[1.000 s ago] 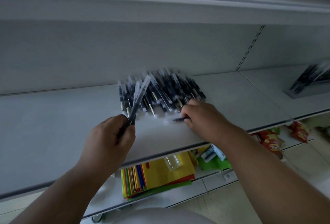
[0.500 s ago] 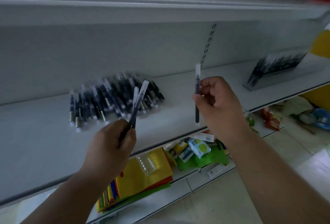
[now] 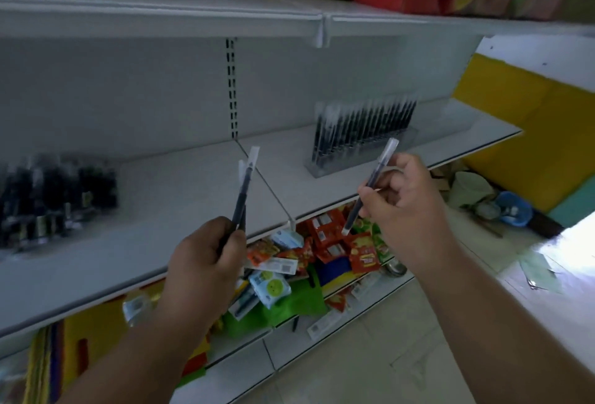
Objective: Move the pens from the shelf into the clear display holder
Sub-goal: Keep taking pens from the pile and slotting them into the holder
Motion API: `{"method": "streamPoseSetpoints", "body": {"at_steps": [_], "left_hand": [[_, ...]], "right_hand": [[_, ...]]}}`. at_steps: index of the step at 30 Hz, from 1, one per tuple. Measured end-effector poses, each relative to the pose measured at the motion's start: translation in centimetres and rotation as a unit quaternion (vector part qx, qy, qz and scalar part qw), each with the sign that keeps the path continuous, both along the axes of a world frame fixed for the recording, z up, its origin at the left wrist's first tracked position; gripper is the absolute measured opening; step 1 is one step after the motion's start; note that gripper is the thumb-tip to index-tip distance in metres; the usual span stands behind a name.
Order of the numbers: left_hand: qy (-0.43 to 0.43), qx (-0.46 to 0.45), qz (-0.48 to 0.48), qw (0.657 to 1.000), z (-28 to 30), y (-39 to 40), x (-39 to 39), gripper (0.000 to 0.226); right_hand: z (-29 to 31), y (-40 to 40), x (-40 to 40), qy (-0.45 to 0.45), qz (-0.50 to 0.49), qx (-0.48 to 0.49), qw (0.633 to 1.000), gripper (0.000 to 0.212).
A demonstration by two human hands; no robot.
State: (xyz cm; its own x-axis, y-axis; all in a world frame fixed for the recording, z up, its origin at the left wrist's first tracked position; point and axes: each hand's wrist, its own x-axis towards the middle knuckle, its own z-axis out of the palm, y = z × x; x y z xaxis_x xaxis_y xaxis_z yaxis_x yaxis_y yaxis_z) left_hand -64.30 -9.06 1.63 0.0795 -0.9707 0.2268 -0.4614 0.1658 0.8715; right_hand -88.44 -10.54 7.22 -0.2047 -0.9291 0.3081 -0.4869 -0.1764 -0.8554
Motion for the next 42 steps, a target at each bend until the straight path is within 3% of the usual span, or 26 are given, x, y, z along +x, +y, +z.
{"method": "streamPoseSetpoints", "body": {"at_steps": [4,10,18,32,38,42], "left_hand": [[0.000,0.011,0.002,1.000,-0.2,-1.8,-3.2,0.030],[-0.063,0.005,0.007,0.998,-0.1,-6.4,-5.3,0.031],[-0.064,0.010,0.056,0.996,0.3,-10.6,-7.7,0.030],[0.009,0.017,0.248,0.969,-0.9,-9.1,-15.6,0.030],[-0.002,0.023,0.250,0.968,-0.7,-7.6,-17.5,0.029],[0.059,0.054,0.171,0.982,-0.9,-7.8,-18.0,0.027]], "right_hand": [[0.0,-1.9,-3.5,0.042,-0.011,-0.010,0.999,0.006],[-0.8,-6.7,-5.7,0.011,-0.036,-0.048,0.998,0.009],[1.0,-14.5,-6.9,0.028,0.017,-0.103,0.994,0.020],[-3.5,-21.6,-7.9,0.231,0.202,-0.084,0.948,0.030],[-3.8,-20.5,-8.4,0.160,0.219,-0.036,0.962,0.026],[-2.9,-18.8,-7.5,0.082,0.334,0.042,0.938,0.019]]}}
